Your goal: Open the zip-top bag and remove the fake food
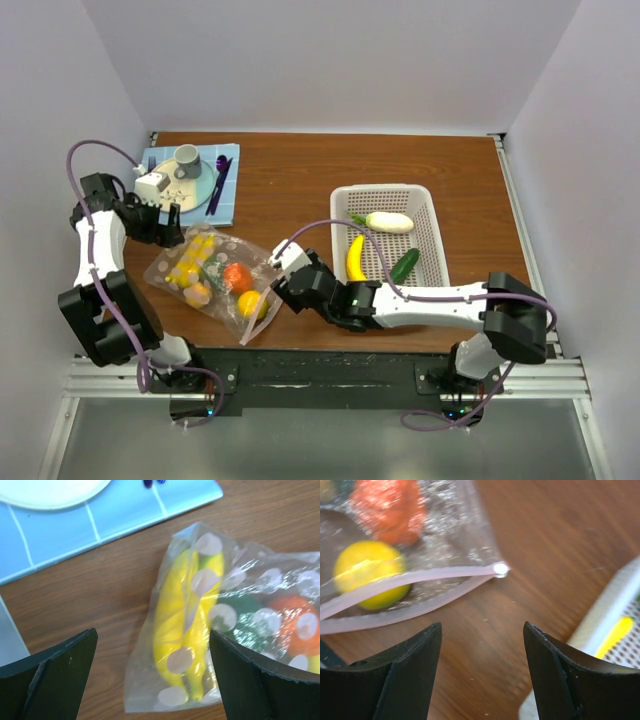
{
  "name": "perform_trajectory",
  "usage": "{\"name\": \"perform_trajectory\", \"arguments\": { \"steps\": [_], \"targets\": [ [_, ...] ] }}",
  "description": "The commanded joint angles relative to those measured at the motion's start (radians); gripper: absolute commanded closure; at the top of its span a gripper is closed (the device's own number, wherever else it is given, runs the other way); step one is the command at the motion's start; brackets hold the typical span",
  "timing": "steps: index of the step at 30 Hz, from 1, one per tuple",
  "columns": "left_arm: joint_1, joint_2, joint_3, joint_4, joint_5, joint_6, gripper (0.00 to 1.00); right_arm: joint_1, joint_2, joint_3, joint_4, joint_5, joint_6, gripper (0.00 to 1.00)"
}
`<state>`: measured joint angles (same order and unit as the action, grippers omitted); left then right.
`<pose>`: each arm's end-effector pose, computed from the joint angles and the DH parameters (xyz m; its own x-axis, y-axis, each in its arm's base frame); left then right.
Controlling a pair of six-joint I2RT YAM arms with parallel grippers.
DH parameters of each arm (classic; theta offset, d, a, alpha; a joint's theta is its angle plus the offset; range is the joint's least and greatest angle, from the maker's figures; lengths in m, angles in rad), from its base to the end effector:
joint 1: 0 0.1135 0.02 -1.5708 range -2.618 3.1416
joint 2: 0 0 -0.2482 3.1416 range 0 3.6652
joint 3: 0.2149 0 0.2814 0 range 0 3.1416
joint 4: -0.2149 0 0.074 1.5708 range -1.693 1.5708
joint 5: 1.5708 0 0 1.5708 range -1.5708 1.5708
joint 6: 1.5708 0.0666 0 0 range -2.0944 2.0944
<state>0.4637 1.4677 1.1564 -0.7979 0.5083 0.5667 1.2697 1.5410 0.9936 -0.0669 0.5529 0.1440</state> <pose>0.3127 0.1201 0.2150 -0.7813 0.1337 -0.6097 0.2639 0.9560 -0.1285 0.1477 0.3577 0.1944 -0.2675 -0.4497 -0.8522 -0.6538 0.7344 -0.1823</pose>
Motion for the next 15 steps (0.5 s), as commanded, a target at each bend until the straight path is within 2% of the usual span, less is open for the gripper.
{"name": "perform_trajectory", "arguments": {
  "steps": [1, 3, 6, 7, 10, 15],
  "targets": [
    [0.024, 0.006, -0.038, 0.017, -0.016, 0.088, 0.00, 0.010, 0.033, -0.024, 0.183, -0.212, -0.029, 0.27],
    [0.023, 0.022, -0.087, 0.051, -0.014, 0.096, 0.01, 0.011, 0.054, -0.026, 0.214, -0.290, -0.035, 0.24],
    [0.024, 0.060, -0.113, 0.057, 0.007, 0.094, 0.17, 0.010, 0.103, -0.032, 0.278, -0.341, -0.041, 0.20],
    [0.021, 0.065, -0.118, 0.065, 0.012, 0.093, 0.27, 0.010, 0.117, -0.023, 0.288, -0.375, -0.041, 0.19],
    [0.023, 0.063, -0.138, 0.088, 0.006, 0.088, 0.44, 0.010, 0.172, -0.004, 0.318, -0.415, -0.044, 0.17],
    [0.021, 0.060, -0.146, 0.095, -0.004, 0.090, 0.57, 0.010, 0.261, 0.039, 0.338, -0.447, -0.050, 0.16]
  ]
}}
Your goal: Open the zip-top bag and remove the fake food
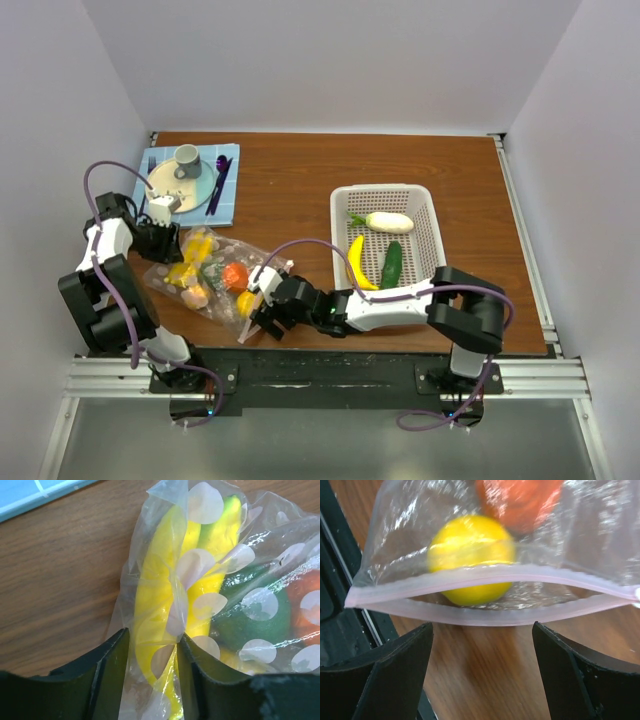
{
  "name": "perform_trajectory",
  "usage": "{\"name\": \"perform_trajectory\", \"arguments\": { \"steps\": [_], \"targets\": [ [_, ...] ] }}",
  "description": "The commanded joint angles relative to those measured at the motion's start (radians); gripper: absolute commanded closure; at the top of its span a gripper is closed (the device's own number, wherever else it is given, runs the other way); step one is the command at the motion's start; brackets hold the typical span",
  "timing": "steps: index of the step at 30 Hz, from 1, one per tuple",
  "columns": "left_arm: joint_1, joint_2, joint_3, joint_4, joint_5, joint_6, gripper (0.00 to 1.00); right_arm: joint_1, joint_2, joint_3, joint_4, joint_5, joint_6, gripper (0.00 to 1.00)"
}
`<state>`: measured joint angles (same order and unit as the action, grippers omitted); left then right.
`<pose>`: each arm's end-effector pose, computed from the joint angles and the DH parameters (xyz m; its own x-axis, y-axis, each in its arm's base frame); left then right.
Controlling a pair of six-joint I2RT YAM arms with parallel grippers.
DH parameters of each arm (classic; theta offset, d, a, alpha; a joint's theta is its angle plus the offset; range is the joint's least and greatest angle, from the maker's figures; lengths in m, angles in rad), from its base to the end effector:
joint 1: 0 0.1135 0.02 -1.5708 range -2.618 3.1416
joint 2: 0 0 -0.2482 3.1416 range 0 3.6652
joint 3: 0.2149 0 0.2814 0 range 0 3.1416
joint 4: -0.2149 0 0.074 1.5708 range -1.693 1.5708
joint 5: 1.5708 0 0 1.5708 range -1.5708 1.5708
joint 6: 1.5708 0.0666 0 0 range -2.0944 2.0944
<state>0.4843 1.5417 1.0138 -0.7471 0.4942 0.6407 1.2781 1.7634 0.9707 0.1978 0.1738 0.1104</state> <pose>0.2972 0.1206 0.1481 -0.8505 0.1472 -0.5049 0.2756 0.9424 -0.1895 0.1319 0.3977 0.1252 -0.2601 -0.4869 -0.8338 -0.8784 0.4779 -0.0051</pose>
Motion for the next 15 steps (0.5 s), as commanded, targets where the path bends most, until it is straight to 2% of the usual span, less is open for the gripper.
{"name": "perform_trajectory", "arguments": {
  "steps": [1, 4, 9, 15],
  "targets": [
    [0.002, -0.018, -0.003, 0.046, 0.018, 0.014, 0.67, 0.000, 0.050, 0.074, 0.086, -0.071, -0.017, 0.16],
    [-0.003, -0.017, -0.009, 0.048, 0.029, 0.008, 0.81, -0.002, 0.087, 0.094, 0.120, -0.073, -0.020, 0.15],
    [-0.016, -0.022, -0.027, 0.048, 0.037, 0.007, 0.82, -0.008, 0.114, 0.100, 0.190, -0.019, -0.017, 0.15],
    [-0.035, -0.020, -0.038, 0.038, 0.038, 0.014, 0.83, -0.028, 0.108, 0.102, 0.247, -0.028, -0.008, 0.15]
  ]
}}
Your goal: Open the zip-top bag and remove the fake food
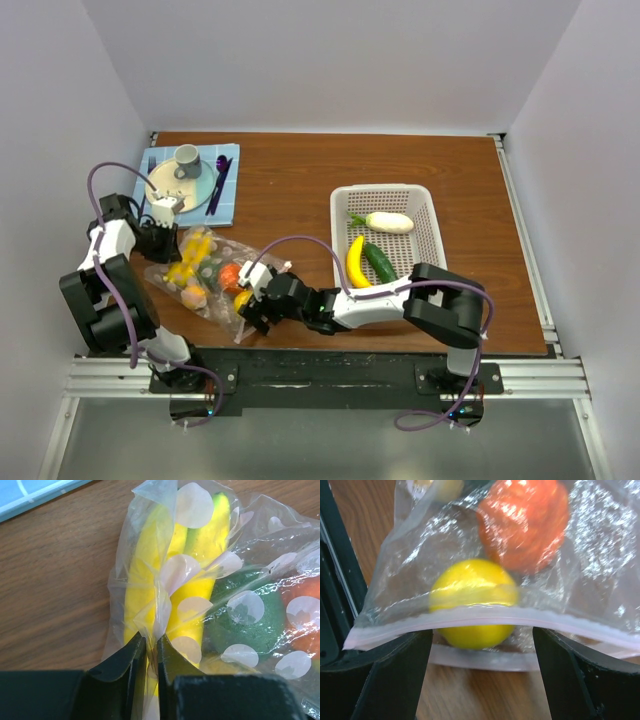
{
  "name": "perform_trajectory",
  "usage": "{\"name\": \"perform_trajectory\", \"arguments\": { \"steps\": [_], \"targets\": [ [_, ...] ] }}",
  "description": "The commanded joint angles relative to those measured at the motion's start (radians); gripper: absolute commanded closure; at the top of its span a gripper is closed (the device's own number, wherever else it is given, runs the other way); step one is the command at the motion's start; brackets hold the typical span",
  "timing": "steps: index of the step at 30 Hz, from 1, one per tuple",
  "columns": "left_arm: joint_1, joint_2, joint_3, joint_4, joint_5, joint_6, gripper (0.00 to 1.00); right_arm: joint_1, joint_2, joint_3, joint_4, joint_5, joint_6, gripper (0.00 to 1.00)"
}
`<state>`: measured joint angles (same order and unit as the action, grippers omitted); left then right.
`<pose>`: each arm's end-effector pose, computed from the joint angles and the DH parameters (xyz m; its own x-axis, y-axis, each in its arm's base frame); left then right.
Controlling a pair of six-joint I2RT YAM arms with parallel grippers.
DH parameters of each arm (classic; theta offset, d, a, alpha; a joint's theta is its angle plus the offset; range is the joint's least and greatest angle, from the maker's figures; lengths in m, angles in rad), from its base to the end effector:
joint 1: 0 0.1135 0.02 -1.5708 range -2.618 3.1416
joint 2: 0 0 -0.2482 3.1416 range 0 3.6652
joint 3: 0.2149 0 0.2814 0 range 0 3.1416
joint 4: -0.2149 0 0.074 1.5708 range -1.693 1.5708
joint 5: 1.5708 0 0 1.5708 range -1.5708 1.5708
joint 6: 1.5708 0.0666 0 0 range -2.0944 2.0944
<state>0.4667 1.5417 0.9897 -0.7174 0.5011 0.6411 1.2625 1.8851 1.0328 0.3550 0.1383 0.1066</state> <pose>0.2981 0.1143 0.1421 -0.8433 0.1625 -0.5123 0.2959 0.9361 -0.1901 0.1441 0.4221 0.1153 -0.2404 -0.4077 -0.8809 -0.8864 0.4620 0.0281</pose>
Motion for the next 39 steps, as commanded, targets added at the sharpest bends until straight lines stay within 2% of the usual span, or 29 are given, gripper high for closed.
{"name": "perform_trajectory", "arguments": {
  "steps": [1, 12, 16, 19, 20, 21, 22, 23, 30, 33, 34, 39],
  "targets": [
    [-0.020, -0.017, -0.017, 0.009, 0.034, 0.014, 0.83, -0.014, -0.008, 0.042, 0.087, 0.012, -0.010, 0.15],
    [-0.037, -0.018, -0.043, 0.004, 0.040, 0.000, 0.84, -0.034, 0.109, 0.105, 0.093, -0.032, 0.008, 0.15],
    [-0.039, -0.018, -0.045, 0.001, 0.037, -0.008, 0.92, -0.040, 0.126, 0.092, 0.090, -0.045, 0.016, 0.18],
    [-0.037, -0.014, -0.039, 0.001, 0.028, -0.011, 1.00, -0.048, 0.103, 0.063, 0.088, -0.055, 0.039, 0.35],
    [-0.039, -0.014, -0.037, 0.010, 0.024, -0.012, 1.00, -0.048, 0.089, 0.053, 0.090, -0.055, 0.045, 0.49],
    [-0.037, -0.008, -0.033, 0.010, 0.019, -0.014, 1.00, -0.048, 0.076, 0.030, 0.088, -0.060, 0.045, 0.58],
    [-0.037, -0.005, -0.028, 0.013, 0.019, -0.021, 1.00, -0.049, 0.040, 0.018, 0.085, -0.060, 0.044, 0.73],
    [-0.037, 0.000, -0.025, 0.012, 0.017, -0.024, 1.00, -0.048, 0.019, 0.004, 0.084, -0.057, 0.044, 0.78],
    [-0.039, 0.057, 0.033, 0.009, 0.011, -0.034, 1.00, -0.048, -0.217, -0.106, -0.029, 0.044, 0.031, 0.90],
    [-0.039, 0.075, 0.040, 0.025, 0.011, -0.038, 1.00, -0.048, -0.334, -0.149, -0.074, 0.118, 0.021, 0.94],
    [-0.039, 0.078, 0.041, 0.032, 0.011, -0.044, 1.00, -0.048, -0.369, -0.158, -0.086, 0.171, 0.021, 0.98],
    [-0.057, 0.087, 0.046, 0.026, 0.036, -0.069, 1.00, -0.095, -0.573, -0.229, -0.143, 0.334, 0.011, 1.00]
  ]
}}
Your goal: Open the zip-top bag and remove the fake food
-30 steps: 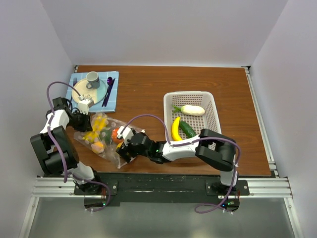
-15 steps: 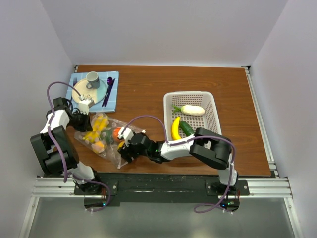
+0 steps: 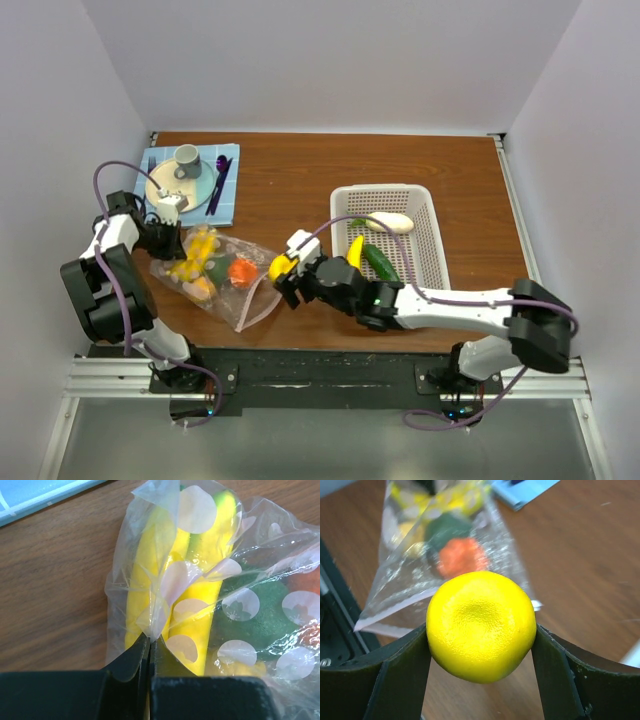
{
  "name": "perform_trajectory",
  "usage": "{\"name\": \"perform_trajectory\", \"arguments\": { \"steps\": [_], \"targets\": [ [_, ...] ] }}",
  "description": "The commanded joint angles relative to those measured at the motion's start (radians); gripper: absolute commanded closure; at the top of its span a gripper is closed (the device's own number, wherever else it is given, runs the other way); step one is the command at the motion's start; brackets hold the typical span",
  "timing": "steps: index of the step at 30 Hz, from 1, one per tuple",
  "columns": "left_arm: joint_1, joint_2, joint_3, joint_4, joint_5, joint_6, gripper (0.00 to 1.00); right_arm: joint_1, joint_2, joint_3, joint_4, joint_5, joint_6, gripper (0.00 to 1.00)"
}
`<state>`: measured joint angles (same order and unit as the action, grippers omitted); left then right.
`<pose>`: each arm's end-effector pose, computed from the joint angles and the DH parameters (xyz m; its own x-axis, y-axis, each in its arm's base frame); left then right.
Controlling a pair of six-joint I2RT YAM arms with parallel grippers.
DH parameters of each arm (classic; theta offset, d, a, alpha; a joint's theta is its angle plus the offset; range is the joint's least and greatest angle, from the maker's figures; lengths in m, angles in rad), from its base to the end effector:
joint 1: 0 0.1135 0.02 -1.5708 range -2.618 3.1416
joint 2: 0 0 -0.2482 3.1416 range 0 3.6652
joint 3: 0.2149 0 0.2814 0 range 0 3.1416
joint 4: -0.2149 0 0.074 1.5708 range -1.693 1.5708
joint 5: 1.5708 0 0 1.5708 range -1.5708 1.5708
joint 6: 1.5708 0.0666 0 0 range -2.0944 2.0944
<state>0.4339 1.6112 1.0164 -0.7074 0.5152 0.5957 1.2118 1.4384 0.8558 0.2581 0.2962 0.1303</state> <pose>0.3099 0.1074 0.1299 -0.8628 0.1383 -0.4862 0.2862 0.9265 -0.2443 0.1518 0.3493 0.2145 -0.2148 -0.2187 -0.9519 -0.7770 0.6288 0.0309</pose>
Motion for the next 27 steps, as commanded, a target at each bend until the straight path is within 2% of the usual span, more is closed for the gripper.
{"name": "perform_trajectory", "arguments": {
  "steps": [1, 4, 8, 9, 11, 14, 15, 16, 18, 22, 27],
  "targets": [
    [-0.032, 0.010, 0.019, 0.013, 0.025, -0.033, 1.00, -0.066, -0.145, -0.063, -0.052, 0.187, -0.011, 1.00],
    [-0.066, -0.025, 0.036, 0.000, 0.040, -0.062, 1.00, -0.150, -0.177, -0.069, -0.130, 0.331, 0.043, 1.00],
    [-0.115, -0.065, 0.091, -0.064, 0.100, -0.097, 1.00, -0.250, -0.156, -0.054, -0.255, 0.523, 0.199, 1.00],
    [-0.121, -0.073, 0.111, -0.070, 0.108, -0.115, 1.00, -0.262, -0.141, -0.047, -0.326, 0.570, 0.222, 0.95],
    [-0.144, -0.092, 0.132, -0.104, 0.126, -0.128, 1.00, -0.284, -0.093, -0.026, -0.409, 0.615, 0.287, 0.91],
    [-0.158, -0.122, 0.174, -0.139, 0.129, -0.149, 1.00, -0.301, -0.036, -0.008, -0.468, 0.620, 0.337, 0.35],
    [-0.158, -0.126, 0.206, -0.153, 0.128, -0.154, 1.00, -0.301, -0.027, 0.002, -0.483, 0.630, 0.353, 0.09],
    [-0.158, -0.128, 0.221, -0.176, 0.126, -0.157, 1.00, -0.301, -0.019, 0.008, -0.487, 0.635, 0.351, 0.01],
    [-0.159, -0.139, 0.249, -0.184, 0.103, -0.171, 1.00, -0.299, -0.032, 0.015, -0.452, 0.633, 0.321, 0.01],
    [-0.159, -0.139, 0.220, -0.144, 0.034, -0.186, 1.00, -0.253, -0.087, 0.031, -0.370, 0.600, 0.156, 0.01],
    [-0.159, -0.123, 0.108, -0.046, -0.081, -0.192, 1.00, -0.031, -0.137, 0.031, -0.263, 0.574, -0.030, 0.02]
  ]
}}
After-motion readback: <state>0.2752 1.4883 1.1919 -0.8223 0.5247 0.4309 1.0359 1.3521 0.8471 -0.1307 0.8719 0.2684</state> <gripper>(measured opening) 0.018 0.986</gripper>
